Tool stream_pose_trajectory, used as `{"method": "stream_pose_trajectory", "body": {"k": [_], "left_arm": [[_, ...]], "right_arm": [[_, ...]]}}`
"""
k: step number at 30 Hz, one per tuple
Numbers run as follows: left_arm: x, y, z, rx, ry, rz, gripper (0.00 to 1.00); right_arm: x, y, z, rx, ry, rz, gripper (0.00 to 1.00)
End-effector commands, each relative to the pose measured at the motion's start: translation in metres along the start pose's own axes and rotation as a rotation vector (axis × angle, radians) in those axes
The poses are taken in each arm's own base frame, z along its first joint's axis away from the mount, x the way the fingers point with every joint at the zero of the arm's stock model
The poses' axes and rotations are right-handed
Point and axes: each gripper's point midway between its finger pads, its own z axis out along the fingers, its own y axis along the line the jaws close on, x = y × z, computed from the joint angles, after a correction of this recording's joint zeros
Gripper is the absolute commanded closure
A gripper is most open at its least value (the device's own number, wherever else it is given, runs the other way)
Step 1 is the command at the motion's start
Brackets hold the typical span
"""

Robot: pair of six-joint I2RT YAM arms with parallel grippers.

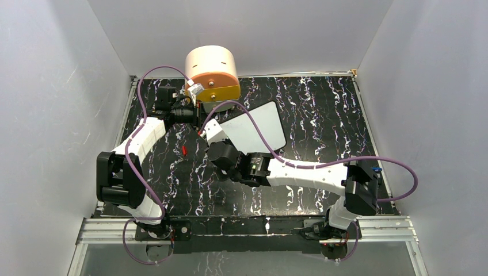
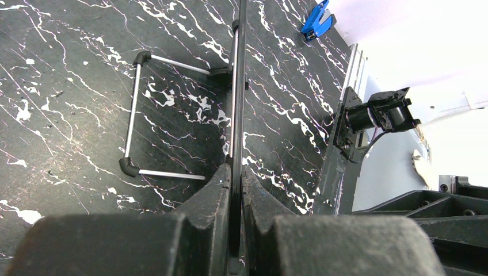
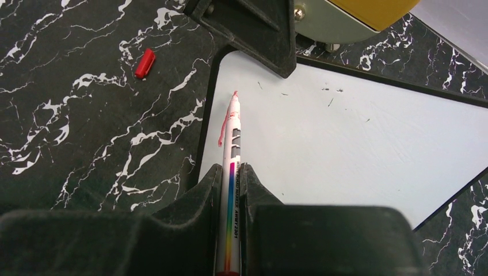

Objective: Write a sentence on the whiteboard

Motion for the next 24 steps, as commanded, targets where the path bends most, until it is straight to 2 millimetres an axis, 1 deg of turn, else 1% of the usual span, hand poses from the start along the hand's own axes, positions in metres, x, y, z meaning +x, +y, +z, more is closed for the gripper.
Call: {"method": "stream_pose_trajectory", "body": {"k": [1, 5, 15, 24], "left_arm": [[0.015, 0.009, 0.003, -0.040, 0.038, -0.043, 1.00], [0.015, 0.008, 0.003, -0.040, 0.038, -0.043, 1.00], [0.015, 0.008, 0.003, -0.038, 0.038, -0.044, 1.00], [0.016, 0.008, 0.003, -0.035, 0.039, -0.045, 1.00]], "right_arm": [[-0.021, -0.008, 0.001, 0.032, -0.075, 0.050, 1.00], [-0.022, -0.007, 0.003, 0.030, -0.075, 0.050, 1.00], [-0.013, -0.006, 0.012, 0.039, -0.036, 0.037, 1.00], [-0.014, -0.004, 0.014, 0.029, -0.041, 0.042, 1.00]]}}
